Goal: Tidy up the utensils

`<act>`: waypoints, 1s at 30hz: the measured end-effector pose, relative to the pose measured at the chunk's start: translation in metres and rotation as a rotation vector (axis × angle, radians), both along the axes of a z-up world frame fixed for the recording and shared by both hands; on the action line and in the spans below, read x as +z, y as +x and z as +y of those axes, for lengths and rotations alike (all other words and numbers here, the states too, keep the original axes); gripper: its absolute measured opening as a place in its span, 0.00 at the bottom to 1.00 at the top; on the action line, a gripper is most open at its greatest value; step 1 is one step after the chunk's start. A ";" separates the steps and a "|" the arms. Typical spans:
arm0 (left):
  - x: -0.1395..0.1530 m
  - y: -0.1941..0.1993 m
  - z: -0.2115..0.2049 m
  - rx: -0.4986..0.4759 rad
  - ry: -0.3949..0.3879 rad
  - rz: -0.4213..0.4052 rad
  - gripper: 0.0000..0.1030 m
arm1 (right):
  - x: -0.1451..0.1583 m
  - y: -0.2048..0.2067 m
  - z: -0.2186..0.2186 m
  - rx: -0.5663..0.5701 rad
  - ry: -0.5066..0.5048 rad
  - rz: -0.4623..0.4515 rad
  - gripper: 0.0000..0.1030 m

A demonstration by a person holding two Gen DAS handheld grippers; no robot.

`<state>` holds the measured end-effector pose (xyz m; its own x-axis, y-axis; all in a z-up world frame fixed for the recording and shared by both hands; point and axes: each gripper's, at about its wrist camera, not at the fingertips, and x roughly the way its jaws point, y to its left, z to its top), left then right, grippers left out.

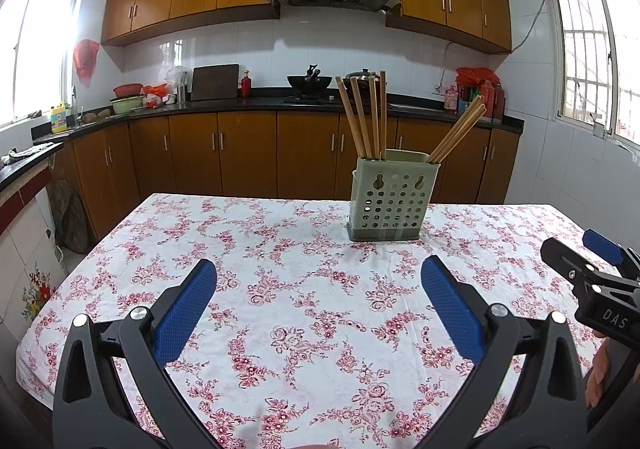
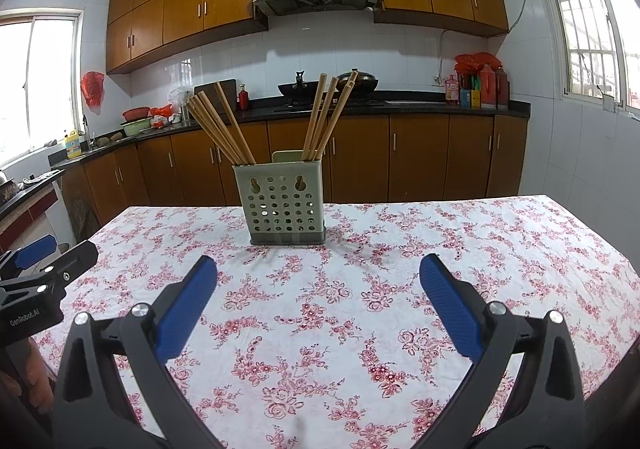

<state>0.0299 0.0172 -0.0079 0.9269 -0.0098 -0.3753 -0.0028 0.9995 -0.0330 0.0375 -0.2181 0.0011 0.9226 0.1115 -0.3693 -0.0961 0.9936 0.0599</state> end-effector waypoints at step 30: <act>0.001 0.000 -0.001 0.001 0.000 0.003 0.98 | 0.000 0.000 0.002 -0.002 0.005 0.003 0.96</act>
<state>0.0302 0.0159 -0.0072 0.9256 -0.0083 -0.3784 -0.0043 0.9995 -0.0326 0.0376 -0.2161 0.0015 0.9218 0.1114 -0.3713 -0.0937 0.9934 0.0655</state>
